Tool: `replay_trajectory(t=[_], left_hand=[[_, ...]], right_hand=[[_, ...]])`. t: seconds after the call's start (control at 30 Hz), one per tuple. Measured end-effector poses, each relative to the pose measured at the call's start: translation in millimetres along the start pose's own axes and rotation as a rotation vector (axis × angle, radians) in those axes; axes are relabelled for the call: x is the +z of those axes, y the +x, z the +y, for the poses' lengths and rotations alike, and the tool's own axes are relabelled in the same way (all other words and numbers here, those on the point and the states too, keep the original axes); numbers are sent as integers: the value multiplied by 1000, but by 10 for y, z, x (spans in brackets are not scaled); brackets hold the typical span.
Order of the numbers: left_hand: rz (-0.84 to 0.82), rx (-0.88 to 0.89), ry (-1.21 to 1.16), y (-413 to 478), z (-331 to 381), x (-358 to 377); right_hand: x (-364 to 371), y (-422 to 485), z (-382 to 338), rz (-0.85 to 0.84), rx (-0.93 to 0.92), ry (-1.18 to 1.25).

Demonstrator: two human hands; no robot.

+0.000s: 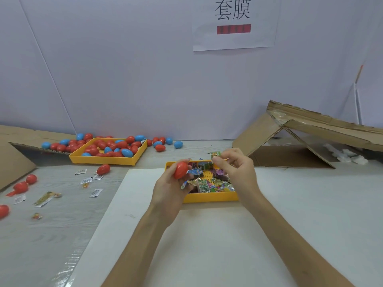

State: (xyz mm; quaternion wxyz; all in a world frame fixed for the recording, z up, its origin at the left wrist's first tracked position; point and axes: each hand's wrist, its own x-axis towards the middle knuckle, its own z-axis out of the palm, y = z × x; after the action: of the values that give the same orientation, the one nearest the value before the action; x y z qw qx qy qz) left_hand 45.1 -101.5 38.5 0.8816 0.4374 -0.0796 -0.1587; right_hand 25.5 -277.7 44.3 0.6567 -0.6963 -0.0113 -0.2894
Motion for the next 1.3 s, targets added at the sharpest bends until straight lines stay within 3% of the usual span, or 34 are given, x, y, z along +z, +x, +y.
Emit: replay_trajectory(t=[0.2,0.33,0.63,1.07,1.3], left_hand=[[-38,8,-63,-26,52,-78],[-89,20,-110,-38,49,-69],[-52,84,-8,-38,17,-14],[11,111,199,-74,7,41],[35,187,274,-84,16,39]], right_hand=[[-73,18,-22,-86,-55,-37],[-37,-11,-38,-107,48,7],[-6,-37,-83,-188,85,57],[5,-57,-120,-168,-128,-60],[28,-75,-113,-138,-132,-70]])
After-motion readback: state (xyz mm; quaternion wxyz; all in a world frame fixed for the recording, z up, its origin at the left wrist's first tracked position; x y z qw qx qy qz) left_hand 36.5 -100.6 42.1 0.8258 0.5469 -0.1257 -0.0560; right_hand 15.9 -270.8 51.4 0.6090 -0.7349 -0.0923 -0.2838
